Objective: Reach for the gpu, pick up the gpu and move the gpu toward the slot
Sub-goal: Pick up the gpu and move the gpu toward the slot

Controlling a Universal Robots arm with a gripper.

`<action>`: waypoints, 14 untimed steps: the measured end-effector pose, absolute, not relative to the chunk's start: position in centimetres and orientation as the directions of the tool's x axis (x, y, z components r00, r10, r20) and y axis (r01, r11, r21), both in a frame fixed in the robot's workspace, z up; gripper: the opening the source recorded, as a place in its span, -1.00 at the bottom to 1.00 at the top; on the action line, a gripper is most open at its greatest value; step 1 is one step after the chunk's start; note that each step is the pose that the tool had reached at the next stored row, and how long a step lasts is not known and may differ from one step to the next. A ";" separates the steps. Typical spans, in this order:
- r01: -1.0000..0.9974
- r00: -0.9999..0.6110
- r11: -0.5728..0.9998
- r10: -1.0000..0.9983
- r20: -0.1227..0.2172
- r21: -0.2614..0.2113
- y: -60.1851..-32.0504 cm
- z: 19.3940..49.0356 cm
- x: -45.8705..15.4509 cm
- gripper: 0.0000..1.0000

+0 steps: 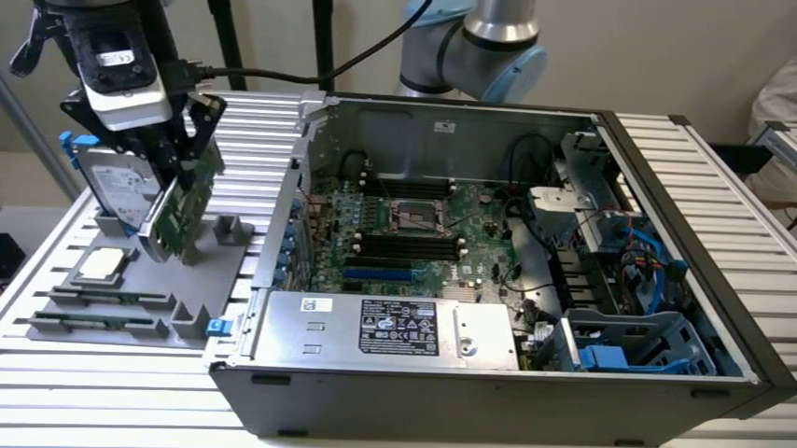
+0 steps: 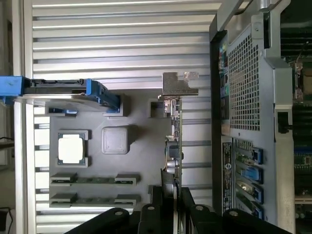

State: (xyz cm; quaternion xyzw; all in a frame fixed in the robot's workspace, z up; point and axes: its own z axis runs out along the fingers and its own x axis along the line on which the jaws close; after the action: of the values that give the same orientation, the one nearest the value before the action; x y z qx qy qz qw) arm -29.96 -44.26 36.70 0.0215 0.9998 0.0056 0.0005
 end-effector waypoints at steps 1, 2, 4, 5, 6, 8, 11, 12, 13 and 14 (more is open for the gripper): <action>0.043 -0.999 0.999 0.043 0.000 0.012 -44.3 37.2 -29.7 -0.48; 0.043 -0.999 0.999 0.043 0.001 0.012 -44.3 37.6 -29.5 -0.48; 0.043 -0.999 0.999 0.043 0.003 0.013 -44.3 38.5 -28.9 -0.48; 0.043 -0.999 0.999 0.043 0.004 0.013 -44.3 39.0 -28.4 -0.48; 0.043 -0.999 0.999 0.043 0.006 0.014 -44.3 39.4 -28.0 -0.48; 0.043 -0.999 0.999 0.043 0.010 0.016 -44.4 40.2 -27.2 -0.48; 0.043 -0.999 0.999 0.043 0.017 0.019 -44.4 41.3 -25.9 -0.48; 0.043 -0.999 0.999 0.043 0.019 0.020 -44.4 41.6 -25.4 -0.48; 0.043 -0.999 0.999 0.043 0.022 0.020 -44.4 42.0 -25.0 -0.48; 0.043 -0.999 0.999 0.043 0.024 0.021 -44.4 42.3 -24.6 -0.48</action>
State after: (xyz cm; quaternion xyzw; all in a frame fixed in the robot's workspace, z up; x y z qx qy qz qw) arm -24.58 -44.44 42.30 0.0215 0.9996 0.0110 -0.0120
